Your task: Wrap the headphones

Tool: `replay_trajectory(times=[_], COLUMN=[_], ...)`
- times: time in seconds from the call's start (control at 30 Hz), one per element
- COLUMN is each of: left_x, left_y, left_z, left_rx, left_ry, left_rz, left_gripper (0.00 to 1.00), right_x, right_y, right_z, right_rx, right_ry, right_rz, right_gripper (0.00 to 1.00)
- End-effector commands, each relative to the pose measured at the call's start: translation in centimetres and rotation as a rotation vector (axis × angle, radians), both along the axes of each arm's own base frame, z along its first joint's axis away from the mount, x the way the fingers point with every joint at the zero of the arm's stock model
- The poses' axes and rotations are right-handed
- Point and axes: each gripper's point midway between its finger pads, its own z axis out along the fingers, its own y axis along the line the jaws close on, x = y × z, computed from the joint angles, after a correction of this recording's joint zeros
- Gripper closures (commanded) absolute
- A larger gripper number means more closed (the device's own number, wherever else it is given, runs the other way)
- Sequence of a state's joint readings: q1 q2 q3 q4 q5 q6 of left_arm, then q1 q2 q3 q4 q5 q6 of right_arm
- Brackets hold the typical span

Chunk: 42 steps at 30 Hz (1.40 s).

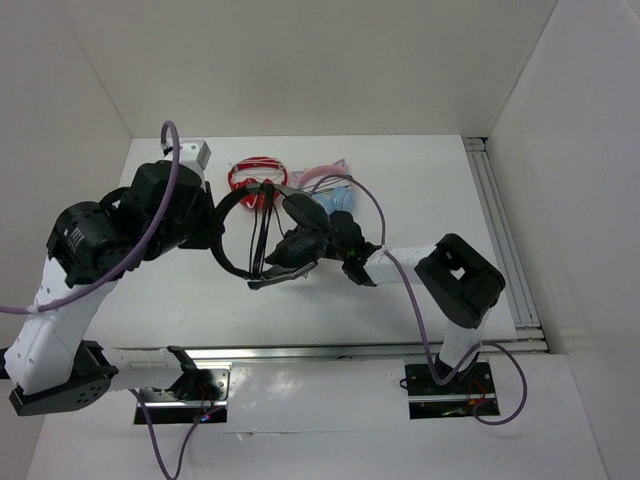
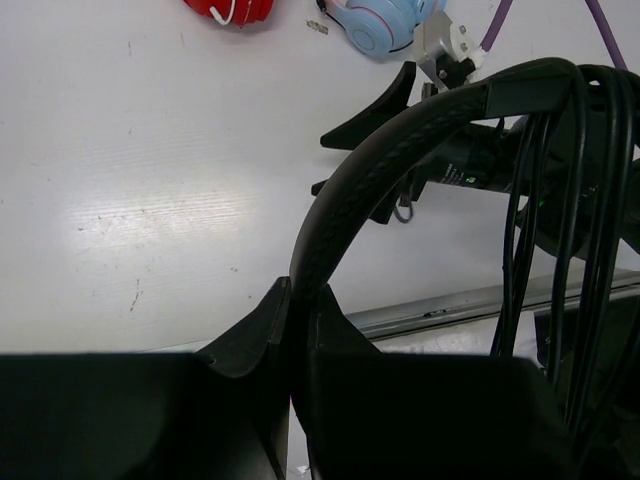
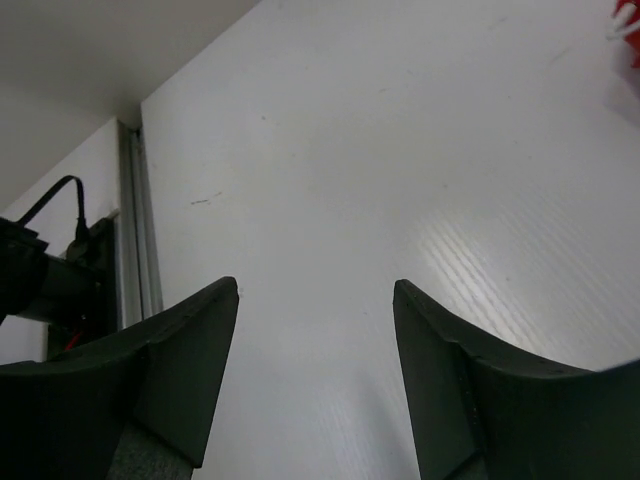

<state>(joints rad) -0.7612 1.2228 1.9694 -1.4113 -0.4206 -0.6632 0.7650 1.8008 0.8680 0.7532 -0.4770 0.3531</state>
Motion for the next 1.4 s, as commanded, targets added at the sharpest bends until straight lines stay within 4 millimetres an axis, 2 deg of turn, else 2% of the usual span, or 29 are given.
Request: replay_trajectory(times=[0.0,0.03,0.07,0.13,0.23,0.37,0.47,0.5,0.53,0.67,0.7,0.8,0.9,0.97,1.0,1.03,1.07,1.1,1.13,1.17,1.2,1.23,1.33,1.37], left_x=[-0.2,-0.2,-0.1,-0.1,0.0,-0.1,0.0,0.0,0.2,-0.1,-0.1,-0.3,-0.4,-0.6,-0.6,-0.6,-0.5,-0.4,-0.4,-0.3,-0.3,-0.3,-0.2,-0.2], left_y=[-0.4,-0.4,-0.3,-0.3,-0.2,-0.2,0.0,0.0,0.4,0.3,0.3,0.3,0.2,0.3,0.3,0.3,0.5,0.7,0.7,1.0,1.0,1.0,1.1,1.1], left_z=[1.9,1.9,1.9,1.9,1.9,2.3,2.6,2.6,2.6,2.7,2.7,2.6,2.3,2.4,2.5,2.5,2.8,2.8,2.8,2.8,2.8,2.8,2.8,2.8], left_rx=[-0.115,-0.115,-0.118,-0.118,-0.114,-0.121,-0.123,-0.123,-0.124,-0.13,-0.13,-0.127,-0.125,-0.131,-0.131,-0.131,-0.133,-0.128,-0.127,-0.12,-0.12,-0.12,-0.119,-0.127], left_ry=[-0.056,-0.056,-0.058,-0.058,-0.062,-0.07,-0.08,-0.08,-0.085,-0.079,-0.079,-0.077,-0.066,-0.073,-0.073,-0.073,-0.084,-0.09,-0.09,-0.092,-0.092,-0.092,-0.093,-0.091], left_rz=[0.008,0.008,0.02,0.02,0.027,0.027,0.034,0.034,0.059,0.049,0.048,0.036,0.029,0.029,0.029,0.029,0.037,0.047,0.047,0.052,0.052,0.052,0.061,0.066], left_gripper=[1.0,1.0,1.0,1.0,1.0,1.0,1.0,1.0,1.0,1.0,1.0,1.0,1.0,1.0,1.0,1.0,1.0,1.0,1.0,1.0,1.0,1.0,1.0,1.0], right_x=[-1.9,-2.5,-3.0,-3.1,-4.4,-7.3,-8.3,-9.4,-9.9,-10.6,-10.9,-11.7,-11.2,-9.6,-8.9,-6.7,-5.7,-5.4,-3.5,-4.0,-4.2,-4.3,-4.7,-4.5], right_y=[1.2,1.3,1.6,1.5,1.7,2.5,2.7,2.9,3.2,3.7,3.6,3.4,3.6,3.8,3.8,4.0,3.7,3.5,2.7,2.7,1.7,1.0,-0.1,-0.4], right_z=[4.8,4.4,5.1,4.9,5.2,5.6,5.7,6.5,6.0,5.8,7.1,7.7,8.0,7.6,8.4,6.5,6.0,7.5,5.7,5.8,5.0,6.6,6.1,5.3], right_rx=[0.107,0.103,0.119,0.118,0.152,0.228,0.262,0.288,0.282,0.277,0.322,0.382,0.409,0.393,0.389,0.305,0.268,0.252,0.155,0.131,0.1,0.118,0.05,0.005], right_ry=[-0.123,-0.104,-0.12,-0.119,-0.104,-0.043,-0.01,-0.014,-0.003,-0.002,-0.02,0.006,0.005,0.008,-0.023,-0.028,-0.048,-0.091,-0.118,-0.142,-0.151,-0.187,-0.234,-0.244], right_rz=[0.088,0.096,0.108,0.108,0.148,0.33,0.4,0.441,0.452,0.456,0.477,0.522,0.52,0.443,0.401,0.274,0.209,0.152,0.004,-0.034,-0.084,-0.13,-0.22,-0.243], right_gripper=[0.29,0.29,0.29,0.29,0.29,0.29,0.29,0.29,0.29,0.29,0.29,0.28,0.27,0.23,0.21,0.2,0.2,0.2,0.2,0.2,0.17,0.15,0.13,0.13])
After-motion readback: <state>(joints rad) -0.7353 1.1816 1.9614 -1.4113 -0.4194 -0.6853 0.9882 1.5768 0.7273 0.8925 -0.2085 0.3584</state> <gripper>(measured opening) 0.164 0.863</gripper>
